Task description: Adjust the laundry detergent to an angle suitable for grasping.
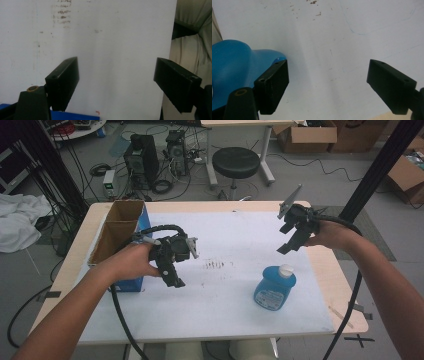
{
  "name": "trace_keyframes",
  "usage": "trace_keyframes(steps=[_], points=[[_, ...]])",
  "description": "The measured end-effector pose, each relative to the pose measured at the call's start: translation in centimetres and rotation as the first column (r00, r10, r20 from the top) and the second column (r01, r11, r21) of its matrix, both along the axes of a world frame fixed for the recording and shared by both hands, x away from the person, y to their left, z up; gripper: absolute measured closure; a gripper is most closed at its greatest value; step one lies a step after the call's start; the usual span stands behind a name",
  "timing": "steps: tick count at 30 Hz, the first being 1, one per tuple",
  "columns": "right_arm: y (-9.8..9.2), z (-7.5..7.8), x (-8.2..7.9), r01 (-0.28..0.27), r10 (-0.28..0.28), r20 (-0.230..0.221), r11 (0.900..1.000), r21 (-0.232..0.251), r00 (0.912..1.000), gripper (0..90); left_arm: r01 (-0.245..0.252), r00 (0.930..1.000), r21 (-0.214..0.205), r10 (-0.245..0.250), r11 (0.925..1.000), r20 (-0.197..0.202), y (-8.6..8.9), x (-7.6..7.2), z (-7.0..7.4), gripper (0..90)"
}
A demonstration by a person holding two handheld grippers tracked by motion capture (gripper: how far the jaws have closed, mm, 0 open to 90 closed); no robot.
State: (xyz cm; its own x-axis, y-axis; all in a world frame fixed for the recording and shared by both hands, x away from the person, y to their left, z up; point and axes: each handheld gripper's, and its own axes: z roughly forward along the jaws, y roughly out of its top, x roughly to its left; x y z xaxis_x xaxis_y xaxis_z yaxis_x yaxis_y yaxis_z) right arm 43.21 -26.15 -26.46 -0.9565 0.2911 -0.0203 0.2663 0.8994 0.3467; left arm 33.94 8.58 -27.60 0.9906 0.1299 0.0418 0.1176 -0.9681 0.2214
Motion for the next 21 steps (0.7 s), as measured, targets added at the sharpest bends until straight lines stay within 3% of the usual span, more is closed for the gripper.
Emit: trace_keyframes(steps=[21], points=[[-0.6,0.12,0.07,0.0,0.0,0.001,0.9999,0.012,1.0,17.6,-0.012,0.9999,0.003,0.012,0.9999,0.002,-0.09,-0.13,0.05,21.1]])
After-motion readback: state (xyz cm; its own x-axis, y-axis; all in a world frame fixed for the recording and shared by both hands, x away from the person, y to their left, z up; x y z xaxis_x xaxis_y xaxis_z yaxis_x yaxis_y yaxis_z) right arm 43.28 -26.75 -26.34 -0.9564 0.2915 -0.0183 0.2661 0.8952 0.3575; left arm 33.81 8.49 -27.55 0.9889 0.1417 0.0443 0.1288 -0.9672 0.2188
